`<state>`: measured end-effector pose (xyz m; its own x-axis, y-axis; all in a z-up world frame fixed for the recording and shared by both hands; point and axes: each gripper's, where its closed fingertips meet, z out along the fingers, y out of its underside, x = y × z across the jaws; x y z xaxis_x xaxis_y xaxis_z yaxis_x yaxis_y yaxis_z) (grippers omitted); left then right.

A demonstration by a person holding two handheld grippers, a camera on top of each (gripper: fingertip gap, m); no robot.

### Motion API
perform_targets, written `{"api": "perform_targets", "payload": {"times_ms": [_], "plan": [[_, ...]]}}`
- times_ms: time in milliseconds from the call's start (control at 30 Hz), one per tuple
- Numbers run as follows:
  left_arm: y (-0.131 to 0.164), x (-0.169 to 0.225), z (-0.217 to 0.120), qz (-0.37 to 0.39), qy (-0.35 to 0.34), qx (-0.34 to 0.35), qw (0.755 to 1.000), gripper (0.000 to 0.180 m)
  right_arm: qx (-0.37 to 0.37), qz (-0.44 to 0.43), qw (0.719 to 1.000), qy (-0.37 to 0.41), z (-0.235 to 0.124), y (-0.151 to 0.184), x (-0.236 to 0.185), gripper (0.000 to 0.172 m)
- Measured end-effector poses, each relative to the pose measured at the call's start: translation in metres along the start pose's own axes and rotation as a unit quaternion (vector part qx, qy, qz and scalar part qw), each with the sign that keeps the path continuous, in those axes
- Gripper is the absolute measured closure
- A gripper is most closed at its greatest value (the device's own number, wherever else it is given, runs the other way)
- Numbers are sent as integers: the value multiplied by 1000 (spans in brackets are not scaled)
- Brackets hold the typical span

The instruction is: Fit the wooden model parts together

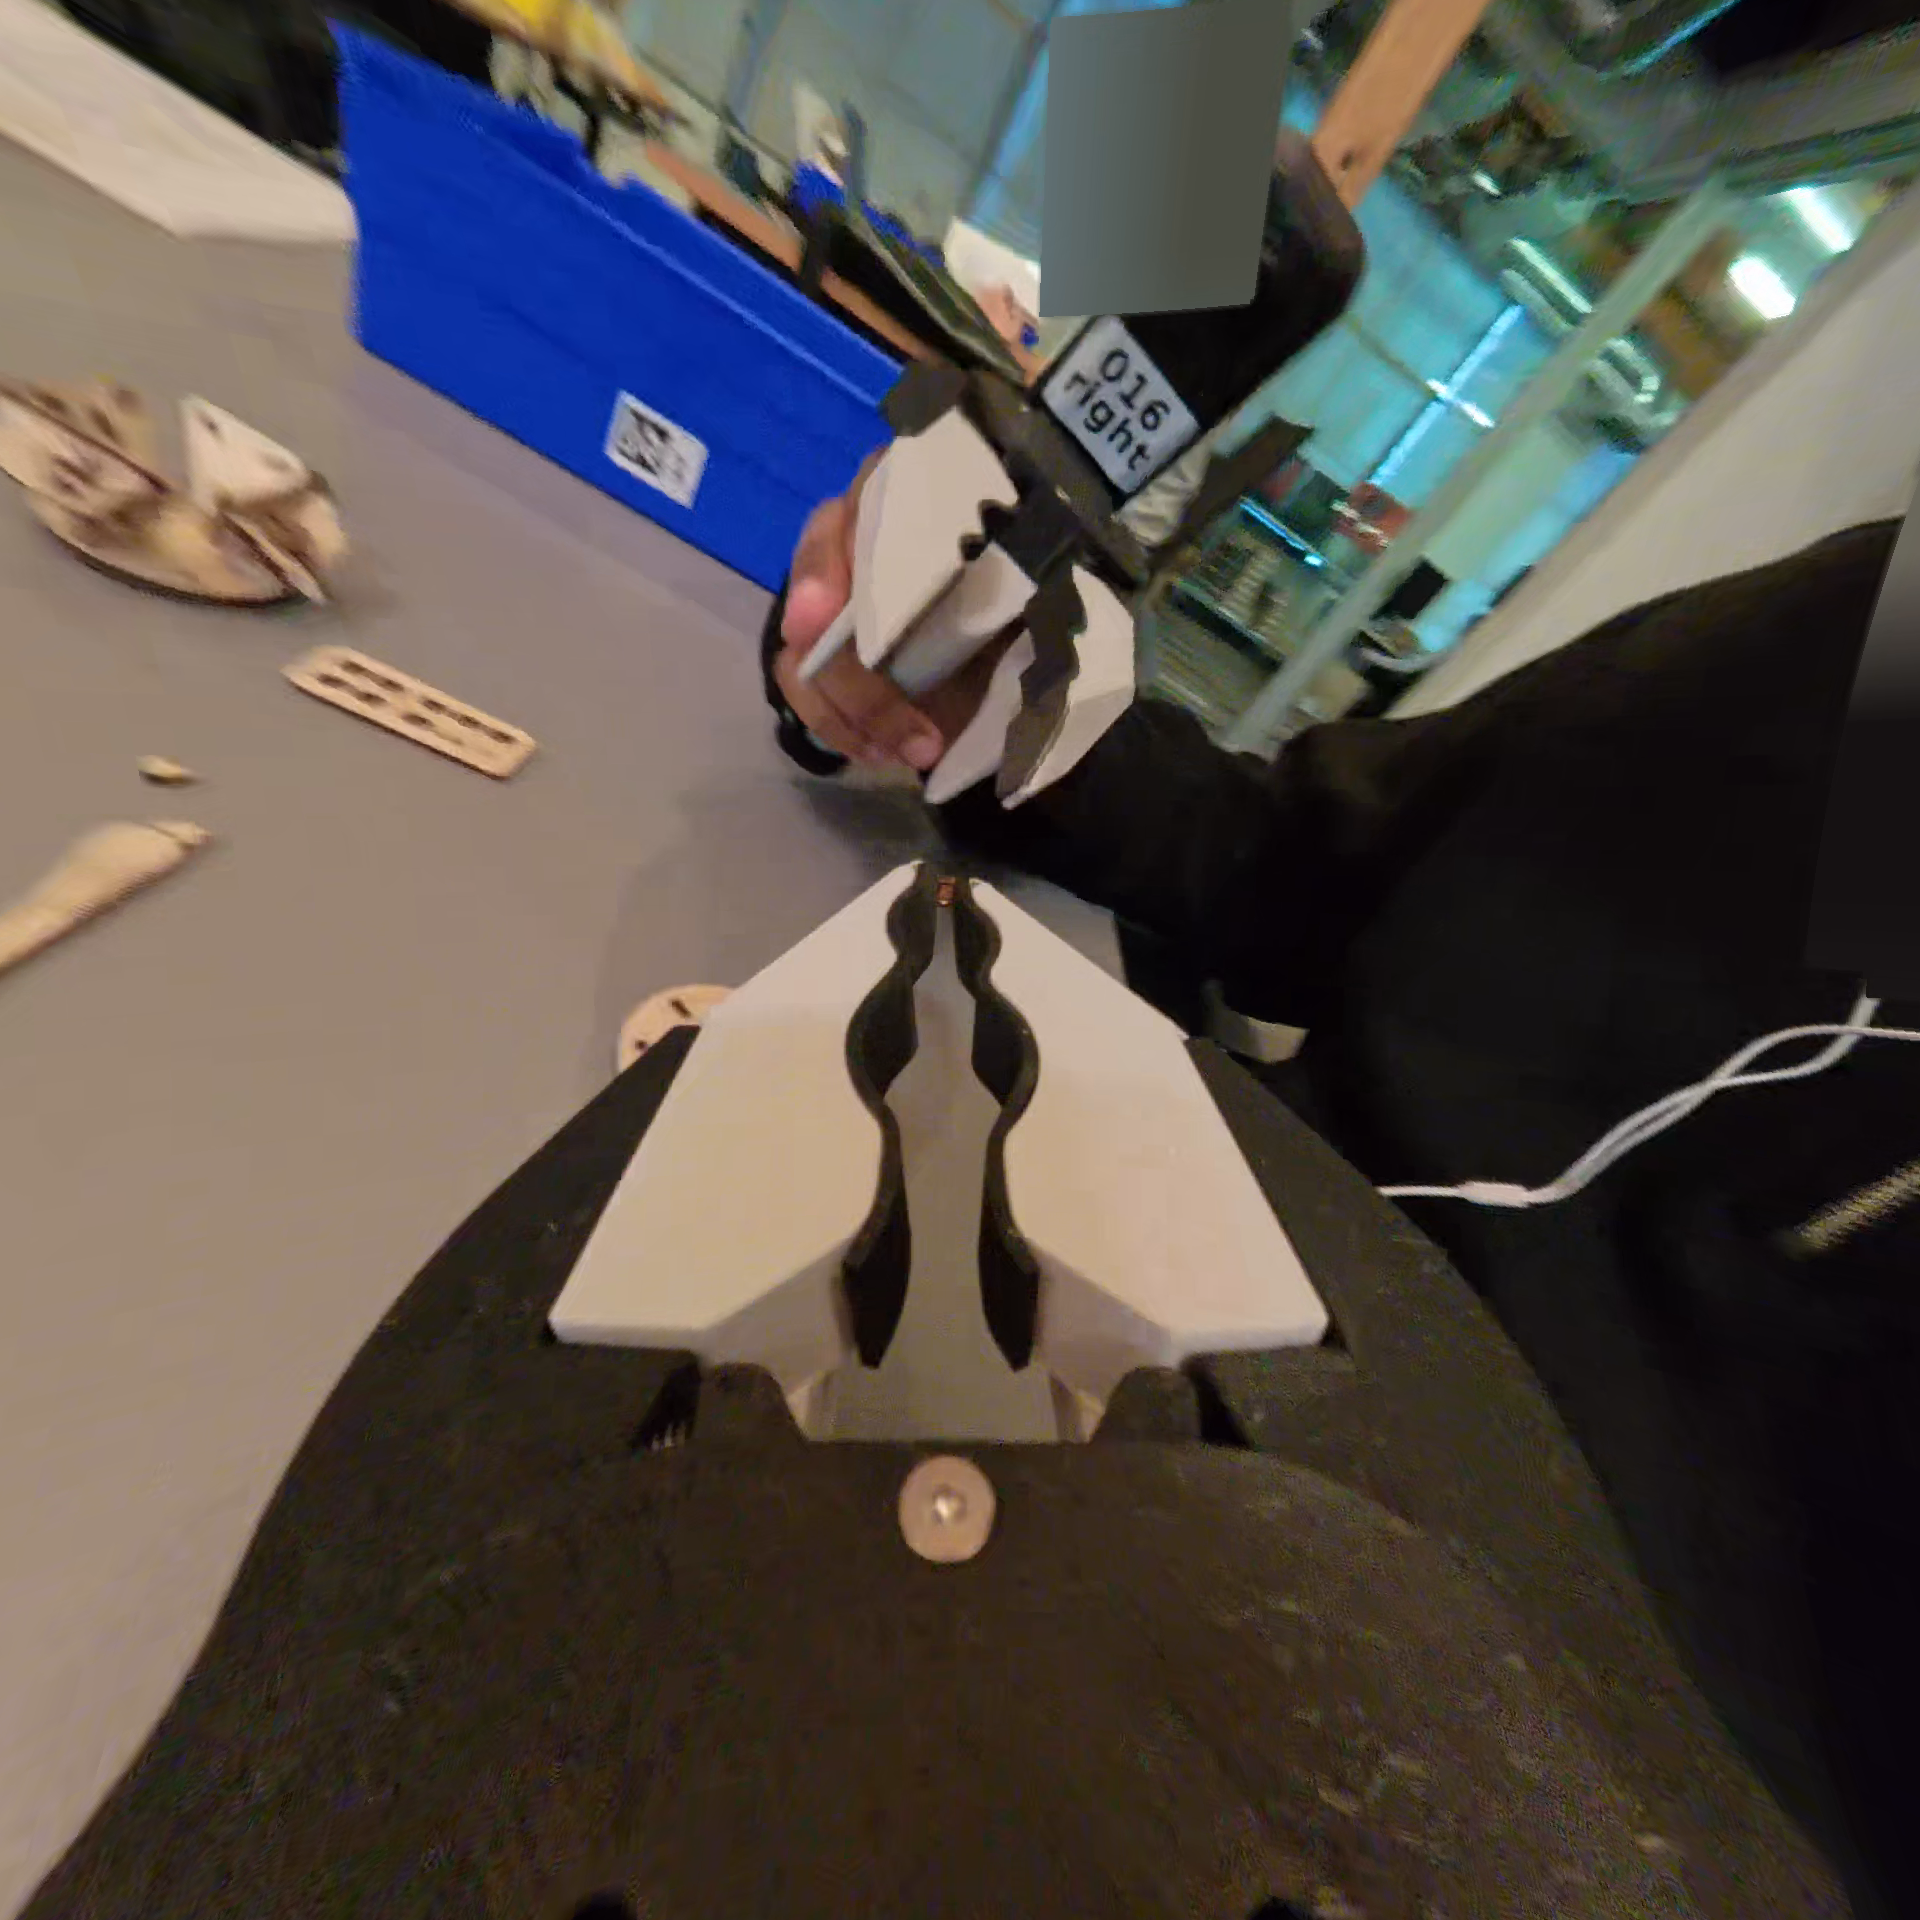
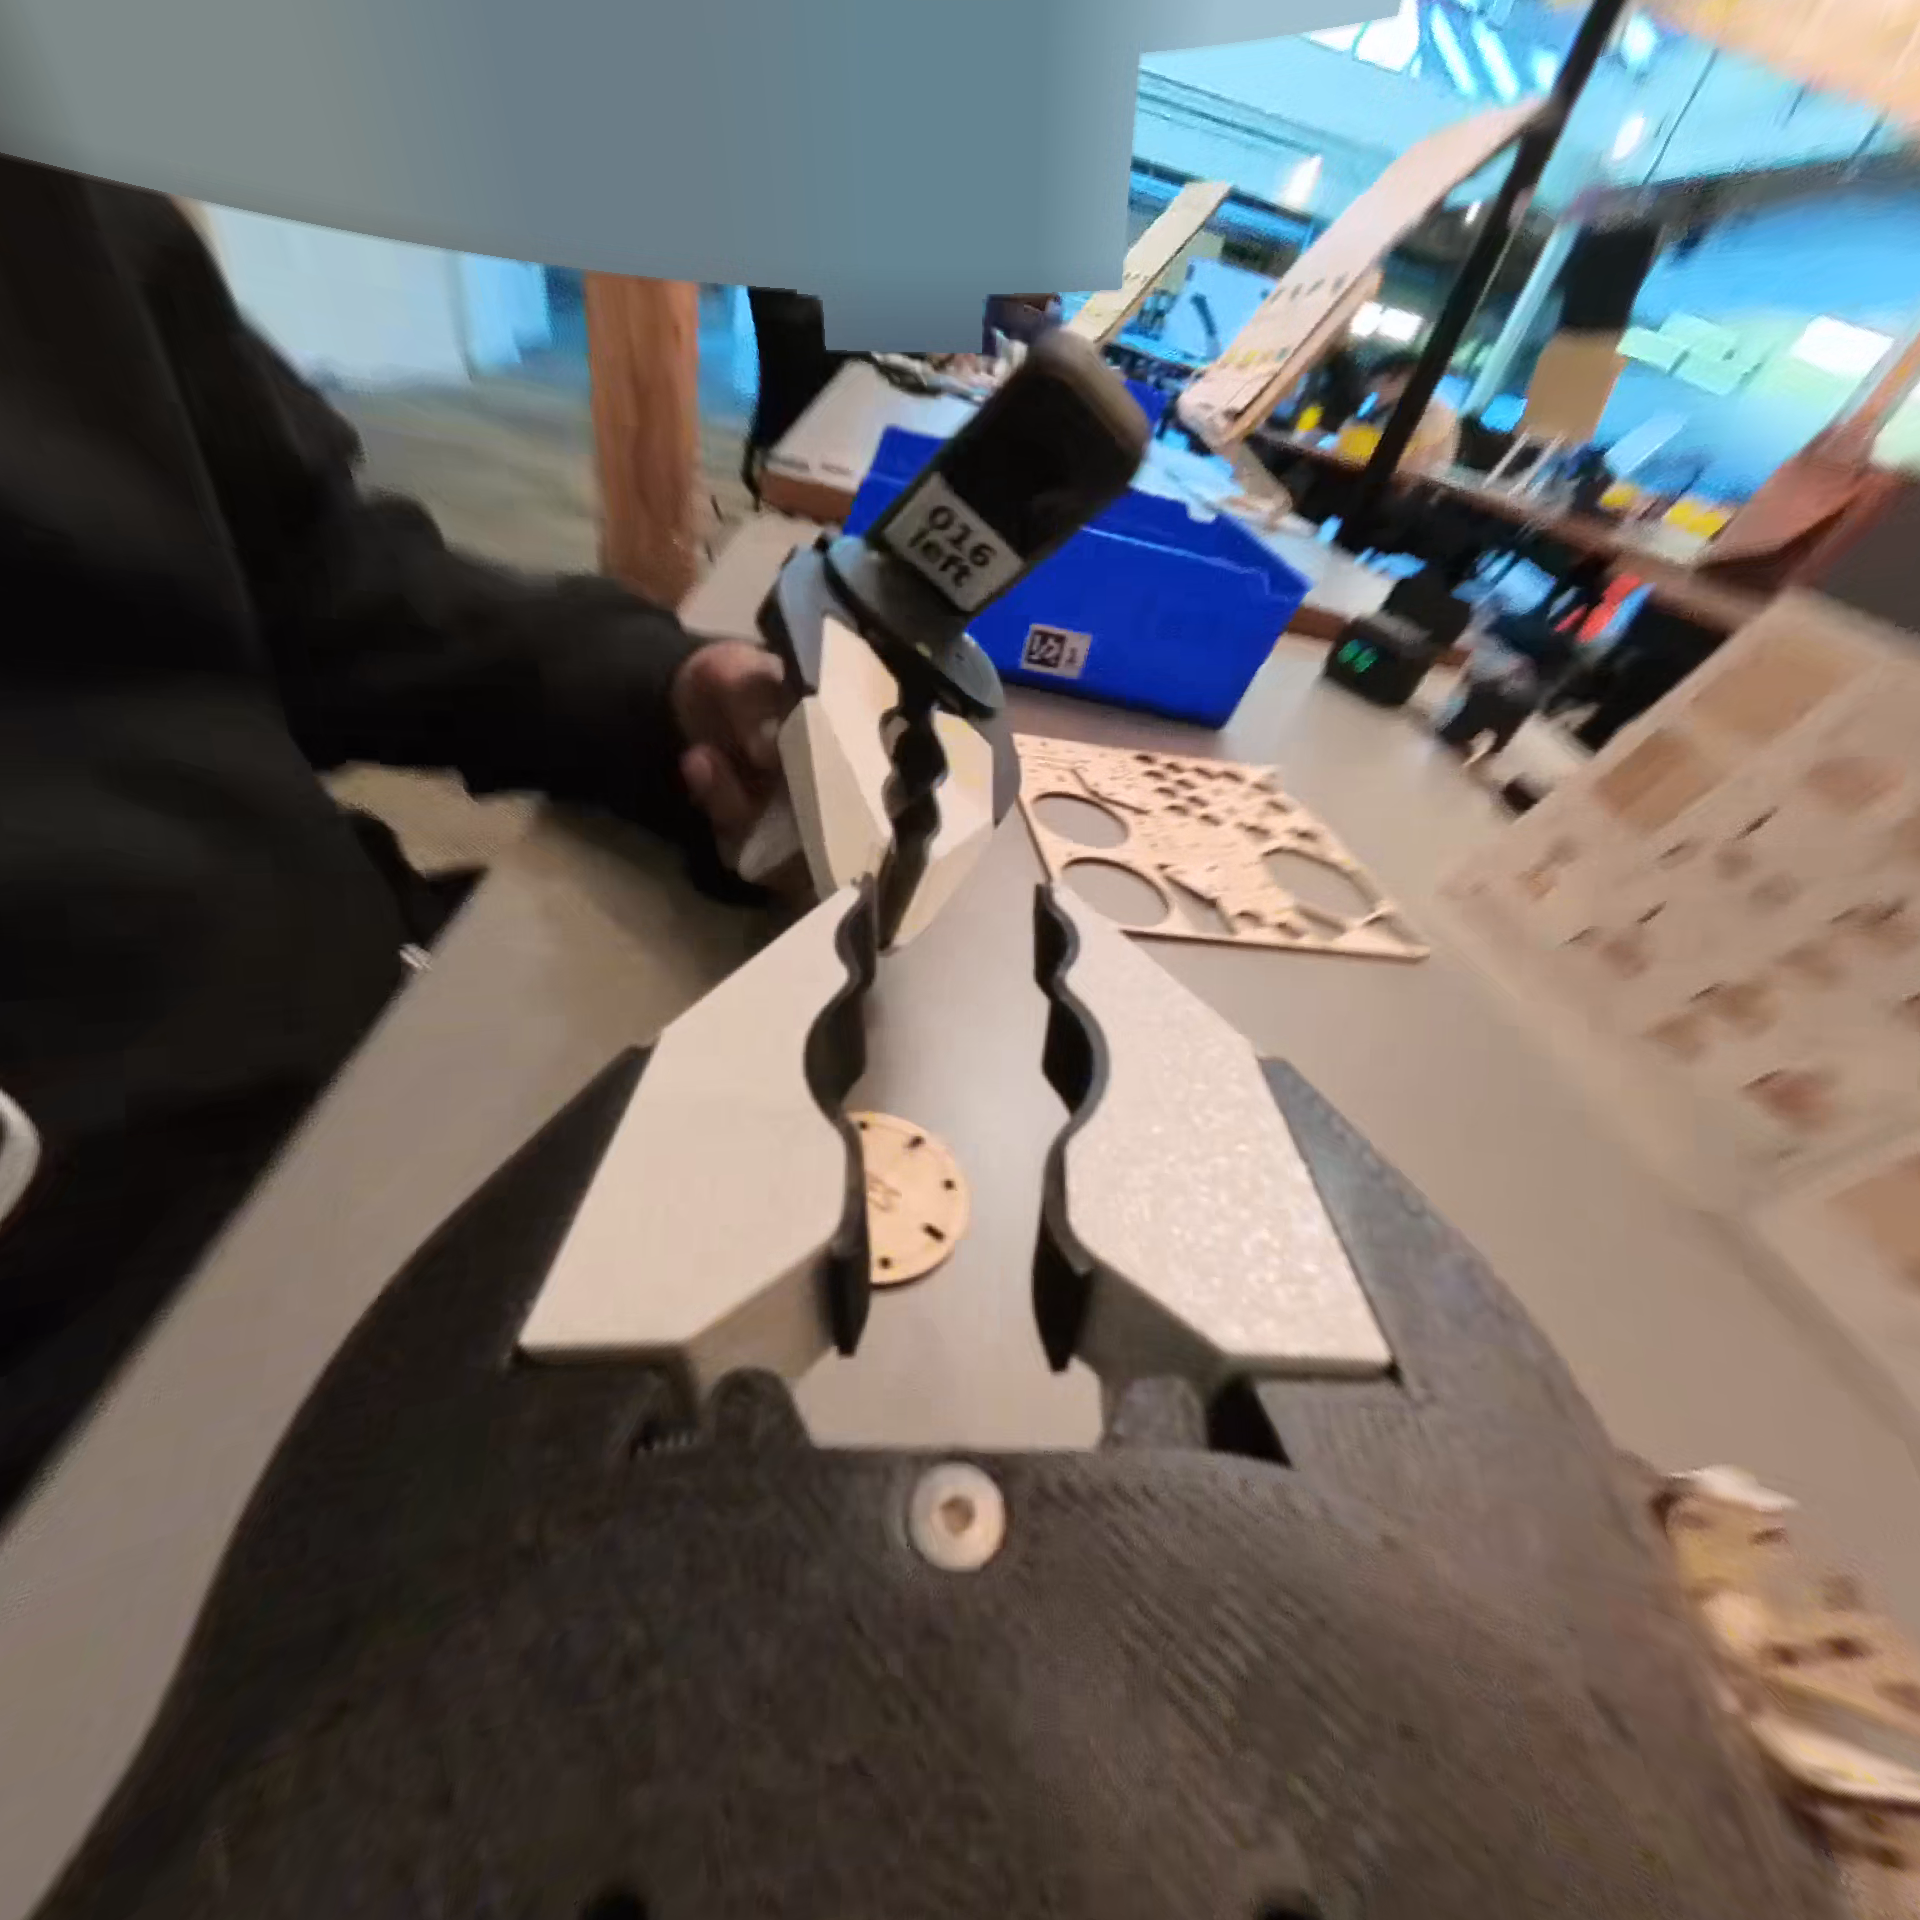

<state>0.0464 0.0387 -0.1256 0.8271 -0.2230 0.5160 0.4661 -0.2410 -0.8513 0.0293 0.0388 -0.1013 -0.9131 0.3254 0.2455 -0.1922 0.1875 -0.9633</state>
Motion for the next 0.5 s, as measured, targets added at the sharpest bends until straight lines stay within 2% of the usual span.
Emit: {"api": "perform_targets", "payload": {"times_ms": [67,133,300,500], "plan": [[5,3,2,-21,20,-12,1000,180,-16,-104,994,22,3,6,-10,151],[6,3,1,-42,32,-15,998,180,-23,-161,986,32,4,11,-17,158],[4,9,-6,-107,93,-13,990,180,-38,-141,989,-21,7,18,-34,155],[17,13,-1,-119,106,-52,986,180,-58,-177,982,-26,13,25,-42,159]]}}
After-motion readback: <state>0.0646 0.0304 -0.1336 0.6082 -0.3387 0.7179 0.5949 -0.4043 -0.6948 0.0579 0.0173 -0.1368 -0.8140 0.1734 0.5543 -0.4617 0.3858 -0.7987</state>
